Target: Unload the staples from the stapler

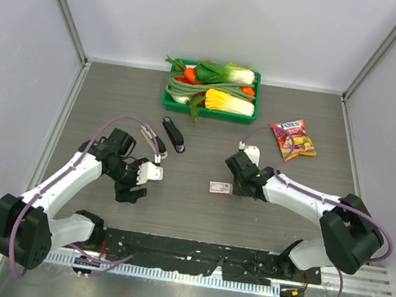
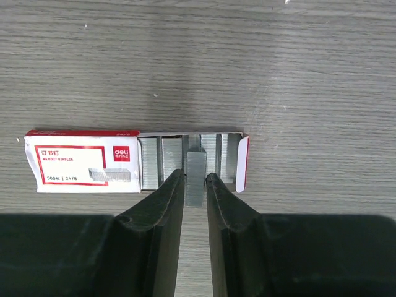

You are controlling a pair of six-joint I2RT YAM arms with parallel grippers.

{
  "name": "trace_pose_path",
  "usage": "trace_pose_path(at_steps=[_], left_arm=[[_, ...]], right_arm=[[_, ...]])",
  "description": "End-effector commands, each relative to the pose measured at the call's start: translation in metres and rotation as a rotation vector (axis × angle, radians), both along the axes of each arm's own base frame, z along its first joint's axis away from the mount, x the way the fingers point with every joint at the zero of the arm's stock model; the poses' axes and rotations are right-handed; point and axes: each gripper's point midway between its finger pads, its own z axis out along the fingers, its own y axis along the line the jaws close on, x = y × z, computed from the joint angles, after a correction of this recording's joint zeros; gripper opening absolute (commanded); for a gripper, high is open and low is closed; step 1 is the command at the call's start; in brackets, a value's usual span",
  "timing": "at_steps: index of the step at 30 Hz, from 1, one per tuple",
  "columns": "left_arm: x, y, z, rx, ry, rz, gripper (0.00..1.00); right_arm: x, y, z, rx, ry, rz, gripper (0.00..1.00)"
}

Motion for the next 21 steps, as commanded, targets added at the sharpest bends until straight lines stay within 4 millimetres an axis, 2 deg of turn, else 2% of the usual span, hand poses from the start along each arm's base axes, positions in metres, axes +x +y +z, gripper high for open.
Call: trace_pose_path(at_steps=[1,16,21], left_arm=[[0.0042,-0.0067,0.0116,-0.037,-0.020,-0.012,0.73],[0.0039,-0.0070,0.0131,-0.039,-0.022,-0.021,0.73],[0.0025,-0.0065,0.0119,-0.037,-0.019,-0.023,0.73]], right_arm=[[0.0093,0.0055,0.0044,0.009,-0.033,-0.001,0.26],[0.0058,0.0056,0.0002,0.008,-0.015,0.002,0.23],[0.0061,0.0048,0.0034,0.008,-0.020,-0.001,0.26]])
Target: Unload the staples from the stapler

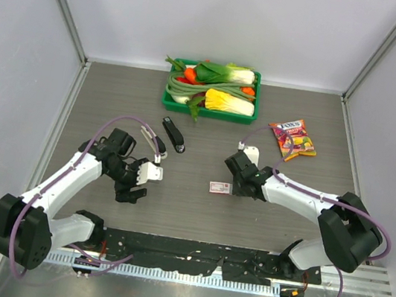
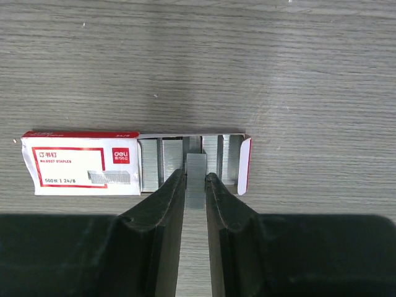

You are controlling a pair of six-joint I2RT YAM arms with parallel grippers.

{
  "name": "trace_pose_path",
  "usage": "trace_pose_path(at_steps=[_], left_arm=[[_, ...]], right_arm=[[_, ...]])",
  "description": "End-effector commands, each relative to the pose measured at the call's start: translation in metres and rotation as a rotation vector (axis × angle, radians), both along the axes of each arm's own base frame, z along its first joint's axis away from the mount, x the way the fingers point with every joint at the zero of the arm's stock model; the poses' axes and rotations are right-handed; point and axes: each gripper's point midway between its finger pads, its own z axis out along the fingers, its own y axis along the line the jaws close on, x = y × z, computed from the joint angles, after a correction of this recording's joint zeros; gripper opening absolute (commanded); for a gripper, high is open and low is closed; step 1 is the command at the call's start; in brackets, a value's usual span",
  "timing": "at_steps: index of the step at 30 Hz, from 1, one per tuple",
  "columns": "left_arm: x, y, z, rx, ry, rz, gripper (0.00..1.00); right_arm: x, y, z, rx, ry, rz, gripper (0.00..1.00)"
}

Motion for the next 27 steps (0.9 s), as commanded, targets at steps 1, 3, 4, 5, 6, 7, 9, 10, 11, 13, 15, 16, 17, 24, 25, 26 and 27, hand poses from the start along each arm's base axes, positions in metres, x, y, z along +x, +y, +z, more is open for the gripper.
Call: trace_pose_path(at_steps=[1,3,4,5,6,7,9,10,11,13,15,16,17,24,25,26,27], left_arm=[[0.004,-0.006,0.012,-0.032,-0.023,-0.021,0.73],[0.003,-0.006,0.011,-0.033,-0.022,-0.021,0.73],[0.003,-0.006,0.011,-0.032,-0.019,-0.021,0.73],[0.003,-0.006,0.012,-0.033,-0.020,-0.021,0.73],[0.003,-0.006,0.012,-0.032,-0.022,-0.021,0.73],[0.003,-0.006,0.012,-0.032,-0.023,-0.022,0.73],[0.003,-0.006,0.012,-0.032,-0.024,-0.022,0.73],[0.002,-0.006,0.012,-0.033,-0.020,-0.021,0.73],[0.002,-0.006,0.012,-0.032,-0.019,-0.022,0.73],[0.002,-0.006,0.012,-0.032,-0.019,-0.021,0.73],[0.002,-0.006,0.012,-0.032,-0.020,-0.023,0.73],[0.003,-0.005,0.012,-0.031,-0.022,-0.023,0.73],[0.003,-0.005,0.012,-0.031,-0.022,-0.023,0.73],[0.003,-0.007,0.014,-0.037,-0.020,-0.023,0.73],[0.003,-0.006,0.013,-0.036,-0.019,-0.024,0.73],[0.003,-0.006,0.014,-0.037,-0.020,-0.024,0.73],[0.003,-0.006,0.014,-0.035,-0.020,-0.025,0.73]], right_arm=[[0.007,0.004,0.008,0.011,-0.029,-0.005,0.26],[0.007,0.005,0.010,0.015,-0.033,-0.004,0.28],[0.007,0.004,0.011,0.014,-0.035,-0.006,0.29],[0.008,0.004,0.011,0.014,-0.036,-0.009,0.29],[0.008,0.004,0.010,0.012,-0.035,-0.008,0.29],[0.008,0.005,0.011,0.013,-0.036,-0.005,0.29],[0.007,0.004,0.008,0.010,-0.032,-0.009,0.30],[0.007,0.004,0.007,0.011,-0.029,-0.008,0.29],[0.007,0.004,0.007,0.011,-0.029,-0.008,0.29],[0.007,0.004,0.006,0.009,-0.031,-0.009,0.29],[0.006,0.003,0.003,0.004,-0.023,-0.008,0.29],[0.006,0.003,0.002,0.003,-0.022,-0.008,0.29],[0.007,0.004,0.002,0.004,-0.023,-0.008,0.28],[0.005,0.005,-0.003,0.010,-0.015,-0.005,0.25],[0.005,0.005,-0.002,0.012,-0.016,-0.004,0.24],[0.005,0.006,-0.003,0.012,-0.014,-0.004,0.24],[0.005,0.006,-0.002,0.014,-0.015,-0.004,0.23]])
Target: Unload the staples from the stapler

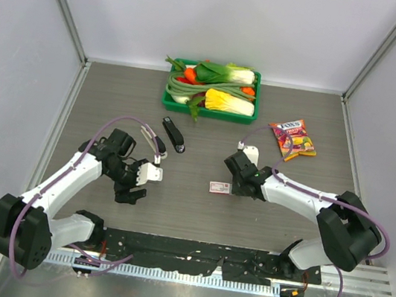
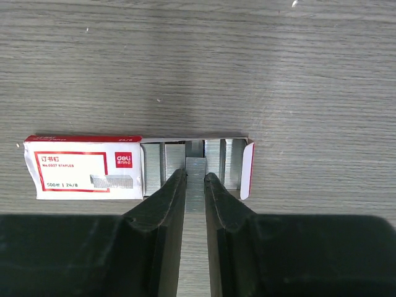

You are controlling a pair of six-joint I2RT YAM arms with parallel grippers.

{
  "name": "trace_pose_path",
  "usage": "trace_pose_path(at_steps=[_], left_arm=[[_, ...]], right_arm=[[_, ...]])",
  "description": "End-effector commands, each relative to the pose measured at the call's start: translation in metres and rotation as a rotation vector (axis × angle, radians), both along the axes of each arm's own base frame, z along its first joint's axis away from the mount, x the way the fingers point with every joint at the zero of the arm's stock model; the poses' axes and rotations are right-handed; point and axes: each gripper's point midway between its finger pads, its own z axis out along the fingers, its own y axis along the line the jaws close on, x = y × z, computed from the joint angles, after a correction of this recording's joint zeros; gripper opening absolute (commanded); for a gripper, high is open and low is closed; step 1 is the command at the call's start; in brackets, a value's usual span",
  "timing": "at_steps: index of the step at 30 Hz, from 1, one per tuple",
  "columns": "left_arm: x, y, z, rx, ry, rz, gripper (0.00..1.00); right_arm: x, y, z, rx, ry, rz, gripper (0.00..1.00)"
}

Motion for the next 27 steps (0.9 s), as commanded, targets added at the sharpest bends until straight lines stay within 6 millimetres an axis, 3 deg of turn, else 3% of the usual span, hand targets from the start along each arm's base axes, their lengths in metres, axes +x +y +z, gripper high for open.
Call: trace_pose_path(at_steps=[1,12,27], left_arm=[[0.0065,-0.0072,0.0141,-0.039,-0.035,-0.021,0.73],[0.0056,-0.0065,0.0131,-0.035,-0.034,-0.031,0.73],[0.0069,-0.0063,0.0143,-0.033,-0.035,-0.030,0.73]], right_arm=[[0.0032,0.0039,-0.0006,0.008,-0.009,-0.003,0.23],[0.0019,-0.0015,0.0011,-0.013,-0.009,-0.014,0.31],[-0.0016,-0.0044,-0.0076,-0.026,0.006,-0.013,0.25]])
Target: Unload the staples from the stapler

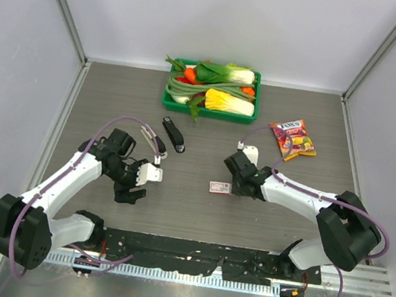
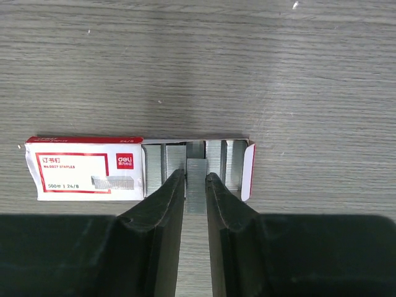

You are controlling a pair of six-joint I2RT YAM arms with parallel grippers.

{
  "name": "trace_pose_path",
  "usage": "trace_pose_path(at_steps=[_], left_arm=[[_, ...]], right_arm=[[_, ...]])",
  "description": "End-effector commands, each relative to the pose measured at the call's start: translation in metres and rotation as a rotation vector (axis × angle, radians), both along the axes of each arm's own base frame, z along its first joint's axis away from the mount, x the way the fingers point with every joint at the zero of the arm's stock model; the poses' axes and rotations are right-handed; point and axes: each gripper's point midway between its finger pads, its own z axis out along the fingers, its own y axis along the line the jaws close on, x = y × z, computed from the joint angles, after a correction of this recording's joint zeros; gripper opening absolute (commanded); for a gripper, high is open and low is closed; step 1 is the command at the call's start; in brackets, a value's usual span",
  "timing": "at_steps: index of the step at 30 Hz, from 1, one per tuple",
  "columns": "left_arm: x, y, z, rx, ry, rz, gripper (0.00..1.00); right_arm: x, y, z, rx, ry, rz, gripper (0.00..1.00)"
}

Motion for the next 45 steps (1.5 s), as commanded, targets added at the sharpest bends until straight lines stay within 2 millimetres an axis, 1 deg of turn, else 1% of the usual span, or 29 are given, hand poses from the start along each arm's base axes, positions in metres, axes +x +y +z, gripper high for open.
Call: trace_pose_path(at_steps=[1,6,8,10,16,20,25,30,32,38,41,45], left_arm=[[0.008,-0.007,0.014,-0.035,-0.030,-0.013,0.73],[0.008,-0.006,0.014,-0.033,-0.031,-0.016,0.73],[0.007,-0.006,0.014,-0.031,-0.029,-0.015,0.73],[0.006,-0.006,0.013,-0.033,-0.026,-0.017,0.73],[0.006,-0.006,0.013,-0.031,-0.027,-0.018,0.73],[0.006,-0.006,0.014,-0.029,-0.030,-0.016,0.73],[0.004,-0.005,0.013,-0.026,-0.028,-0.019,0.72],[0.004,-0.006,0.013,-0.032,-0.025,-0.019,0.73],[0.003,-0.005,0.013,-0.032,-0.026,-0.021,0.72],[0.003,-0.004,0.011,-0.025,-0.024,-0.020,0.73],[0.003,-0.005,0.012,-0.030,-0.026,-0.021,0.73],[0.003,-0.005,0.012,-0.028,-0.027,-0.019,0.73]], right_arm=[[-0.003,-0.005,-0.007,-0.026,0.009,-0.011,0.25],[-0.006,-0.007,-0.011,-0.027,0.021,-0.016,0.25],[-0.007,-0.007,-0.012,-0.025,0.022,-0.021,0.31],[-0.008,-0.008,-0.011,-0.022,0.021,-0.024,0.33],[-0.008,-0.008,-0.008,-0.016,0.015,-0.028,0.32],[-0.011,-0.007,-0.012,-0.011,0.034,-0.030,0.30],[-0.020,-0.014,-0.019,-0.019,0.054,-0.048,0.30],[-0.020,-0.016,-0.019,-0.022,0.054,-0.057,0.29],[-0.019,-0.016,-0.017,-0.021,0.046,-0.058,0.30],[-0.007,-0.010,0.007,0.009,-0.015,-0.061,0.33],[-0.003,-0.011,0.014,-0.003,-0.033,-0.060,0.33],[-0.002,-0.012,0.015,-0.015,-0.035,-0.056,0.33]])
